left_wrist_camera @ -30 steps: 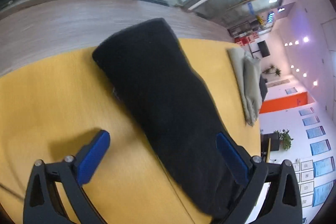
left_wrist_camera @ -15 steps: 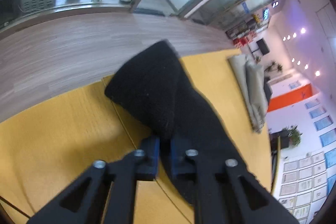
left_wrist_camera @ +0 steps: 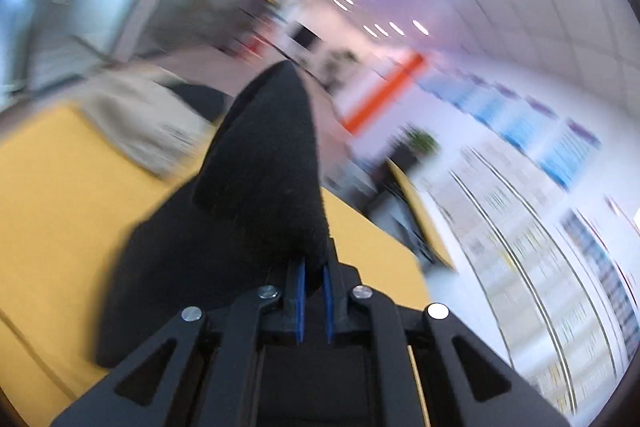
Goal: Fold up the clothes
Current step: 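Grasp the other sleeve with the left tool and fold it across the body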
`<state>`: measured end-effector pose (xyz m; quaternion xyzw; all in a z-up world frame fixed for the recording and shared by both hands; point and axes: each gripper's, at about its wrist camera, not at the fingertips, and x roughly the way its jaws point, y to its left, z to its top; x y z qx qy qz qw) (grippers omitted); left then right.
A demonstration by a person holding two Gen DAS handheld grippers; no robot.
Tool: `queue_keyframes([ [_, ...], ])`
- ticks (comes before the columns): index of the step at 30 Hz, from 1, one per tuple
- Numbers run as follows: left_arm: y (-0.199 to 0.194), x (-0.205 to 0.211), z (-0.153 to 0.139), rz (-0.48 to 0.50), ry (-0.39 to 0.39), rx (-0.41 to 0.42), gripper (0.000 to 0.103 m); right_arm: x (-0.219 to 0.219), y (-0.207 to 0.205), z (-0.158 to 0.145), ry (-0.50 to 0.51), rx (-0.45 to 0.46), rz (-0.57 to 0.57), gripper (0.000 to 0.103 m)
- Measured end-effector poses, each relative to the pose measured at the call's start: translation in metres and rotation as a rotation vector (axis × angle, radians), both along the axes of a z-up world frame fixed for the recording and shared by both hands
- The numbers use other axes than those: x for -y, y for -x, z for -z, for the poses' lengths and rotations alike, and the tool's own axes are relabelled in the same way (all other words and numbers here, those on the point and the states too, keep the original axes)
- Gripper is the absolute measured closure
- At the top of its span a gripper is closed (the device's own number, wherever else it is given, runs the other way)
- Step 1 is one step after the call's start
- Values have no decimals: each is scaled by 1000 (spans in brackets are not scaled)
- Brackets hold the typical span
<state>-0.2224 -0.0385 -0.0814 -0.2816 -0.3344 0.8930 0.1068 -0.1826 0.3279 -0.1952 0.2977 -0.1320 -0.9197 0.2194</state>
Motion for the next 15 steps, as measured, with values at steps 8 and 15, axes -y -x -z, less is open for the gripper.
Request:
queue_keyframes([
  [8, 49, -275, 99, 354, -11, 200, 96, -107, -14, -21, 128, -26, 164, 15],
  [15, 33, -377, 167, 431, 93, 374, 76, -142, 21, 43, 141, 139, 187, 12],
])
